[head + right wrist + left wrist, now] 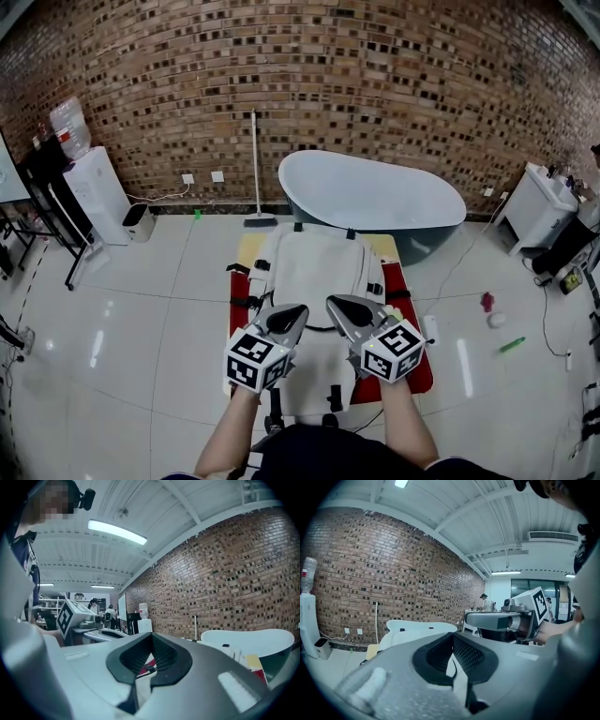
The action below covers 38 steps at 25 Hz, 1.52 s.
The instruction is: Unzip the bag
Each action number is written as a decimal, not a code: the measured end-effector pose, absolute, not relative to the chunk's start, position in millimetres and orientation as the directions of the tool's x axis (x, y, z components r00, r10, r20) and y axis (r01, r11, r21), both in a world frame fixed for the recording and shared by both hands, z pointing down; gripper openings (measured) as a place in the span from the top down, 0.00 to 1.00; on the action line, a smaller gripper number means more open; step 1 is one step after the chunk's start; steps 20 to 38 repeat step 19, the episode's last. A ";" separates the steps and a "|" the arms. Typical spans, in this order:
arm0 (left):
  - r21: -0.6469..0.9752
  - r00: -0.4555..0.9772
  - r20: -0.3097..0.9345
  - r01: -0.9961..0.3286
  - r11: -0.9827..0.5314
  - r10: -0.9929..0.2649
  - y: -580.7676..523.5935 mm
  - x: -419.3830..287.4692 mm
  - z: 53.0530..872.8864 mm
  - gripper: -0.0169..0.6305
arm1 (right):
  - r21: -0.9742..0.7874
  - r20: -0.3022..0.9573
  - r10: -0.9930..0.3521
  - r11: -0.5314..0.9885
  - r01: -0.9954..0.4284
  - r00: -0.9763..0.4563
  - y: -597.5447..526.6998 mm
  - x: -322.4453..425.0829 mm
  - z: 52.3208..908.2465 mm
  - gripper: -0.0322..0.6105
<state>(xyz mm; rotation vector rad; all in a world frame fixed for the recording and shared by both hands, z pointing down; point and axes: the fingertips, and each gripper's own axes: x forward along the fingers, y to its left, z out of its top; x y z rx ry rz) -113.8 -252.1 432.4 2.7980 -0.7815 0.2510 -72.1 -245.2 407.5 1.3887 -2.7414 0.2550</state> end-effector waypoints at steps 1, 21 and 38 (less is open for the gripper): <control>0.166 0.843 0.223 -0.528 -0.833 -0.490 -252.2 -114.2 432.3 0.97 | -0.121 0.126 -0.795 0.581 -0.805 -0.593 -245.2 -71.9 407.1 0.95; 0.147 0.847 0.211 -0.521 -0.841 -0.488 -251.2 -114.2 426.9 0.97 | -0.121 0.138 -0.791 0.585 -0.802 -0.597 -244.9 -73.8 403.2 0.95; 0.147 0.847 0.211 -0.521 -0.841 -0.488 -251.2 -114.2 426.9 0.97 | -0.121 0.138 -0.791 0.585 -0.802 -0.597 -244.9 -73.8 403.2 0.95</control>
